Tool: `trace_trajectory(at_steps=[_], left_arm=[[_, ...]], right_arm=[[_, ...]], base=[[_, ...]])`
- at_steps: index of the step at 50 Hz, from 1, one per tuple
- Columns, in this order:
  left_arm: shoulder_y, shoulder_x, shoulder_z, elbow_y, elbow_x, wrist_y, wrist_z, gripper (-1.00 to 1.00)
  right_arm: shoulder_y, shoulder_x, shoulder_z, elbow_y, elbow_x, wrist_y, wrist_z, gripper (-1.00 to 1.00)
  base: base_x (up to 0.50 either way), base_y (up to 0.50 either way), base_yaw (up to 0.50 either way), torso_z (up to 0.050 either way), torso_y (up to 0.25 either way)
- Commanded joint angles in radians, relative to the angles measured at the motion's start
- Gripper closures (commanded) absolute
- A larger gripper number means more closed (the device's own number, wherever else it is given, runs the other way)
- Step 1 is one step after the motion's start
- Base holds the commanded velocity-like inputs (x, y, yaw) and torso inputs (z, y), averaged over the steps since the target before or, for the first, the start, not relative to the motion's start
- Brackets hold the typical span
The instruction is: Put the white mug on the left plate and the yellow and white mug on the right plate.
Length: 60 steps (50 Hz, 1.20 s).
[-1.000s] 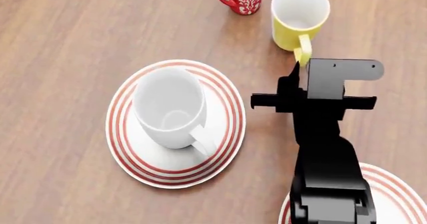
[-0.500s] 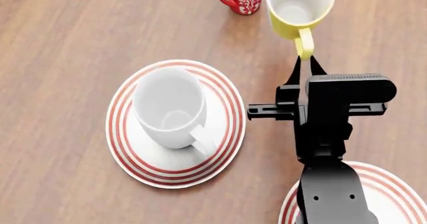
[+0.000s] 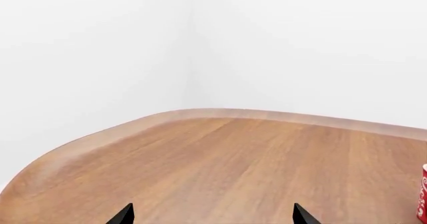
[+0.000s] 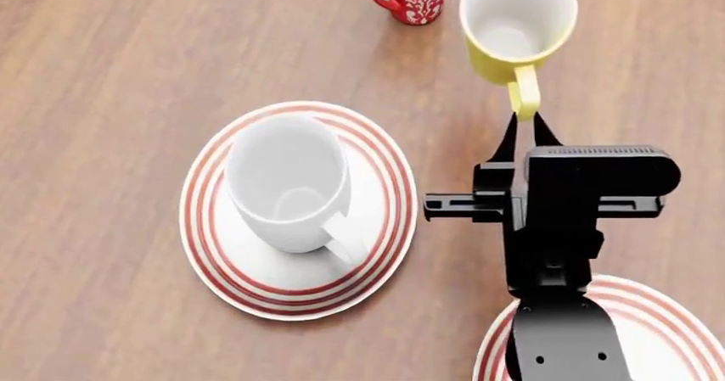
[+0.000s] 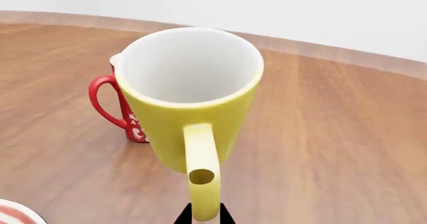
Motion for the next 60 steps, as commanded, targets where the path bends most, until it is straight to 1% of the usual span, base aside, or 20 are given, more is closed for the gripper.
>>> trace_trajectory(at_steps=[1,5,10,13,17,28,31,37,40,41,46,49,60], left_arm=[[0.007,-0.003,0.004,0.025,0.008,-0.014,-0.015,-1.00],[-0.013,-0.005,0.005,0.004,0.006,-0.019,-0.017,-1.00],[0.002,-0.003,0.004,0.015,0.016,-0.014,-0.020,-1.00],[0.010,-0.014,0.000,0.022,-0.042,-0.017,-0.005,-1.00],[0.002,-0.012,0.010,0.011,-0.014,-0.019,-0.009,-1.00],[-0.001,-0.016,0.010,0.007,-0.013,-0.021,-0.012,-1.00],[0.001,-0.017,0.007,0.008,-0.015,-0.020,-0.012,-1.00],[0.008,-0.016,0.010,0.015,-0.011,-0.018,-0.014,-1.00],[0.011,-0.015,0.015,0.017,-0.004,-0.018,-0.015,-1.00],[0.016,-0.015,0.015,0.022,-0.003,-0.017,-0.014,-1.00],[0.018,-0.017,0.014,0.023,-0.004,-0.018,-0.016,-1.00],[0.018,-0.017,0.016,0.024,0.000,-0.018,-0.017,-1.00],[0.005,-0.021,0.029,0.011,0.006,-0.019,-0.013,-1.00]], right_arm=[[-0.073,0.031,0.020,-0.137,0.057,0.078,-0.023,1.00],[-0.150,0.055,0.037,-0.220,0.092,0.096,-0.037,1.00],[-0.218,0.086,0.046,-0.311,0.115,0.124,-0.044,1.00],[-0.252,0.108,0.053,-0.379,0.125,0.165,-0.033,1.00],[-0.302,0.141,0.065,-0.478,0.130,0.215,-0.013,1.00],[-0.419,0.185,0.095,-0.681,0.152,0.254,0.014,1.00],[-0.476,0.205,0.088,-0.738,0.136,0.266,0.023,1.00],[-0.610,0.224,0.119,-0.800,0.132,0.219,0.030,1.00],[-0.651,0.228,0.130,-0.827,0.130,0.215,0.041,1.00],[-0.691,0.233,0.142,-0.849,0.128,0.215,0.050,1.00],[-0.784,0.242,0.173,-0.884,0.112,0.195,0.071,1.00],[-0.850,0.245,0.199,-0.893,0.120,0.145,0.061,1.00],[-0.996,0.235,0.225,-0.907,0.088,0.060,0.071,1.00]], base=[[0.00,0.00,0.00,0.000,0.000],[0.00,0.00,0.00,0.000,0.000],[0.00,0.00,0.00,0.000,0.000],[0.00,0.00,0.00,0.000,0.000],[0.00,0.00,0.00,0.000,0.000],[0.00,0.00,0.00,0.000,0.001],[0.00,0.00,0.00,0.000,0.000],[0.00,0.00,0.00,0.000,0.000],[0.00,0.00,0.00,0.000,0.000],[0.00,0.00,0.00,0.000,0.000],[0.00,0.00,0.00,0.000,0.000],[0.00,0.00,0.00,0.000,0.000],[0.00,0.00,0.00,0.000,0.000]])
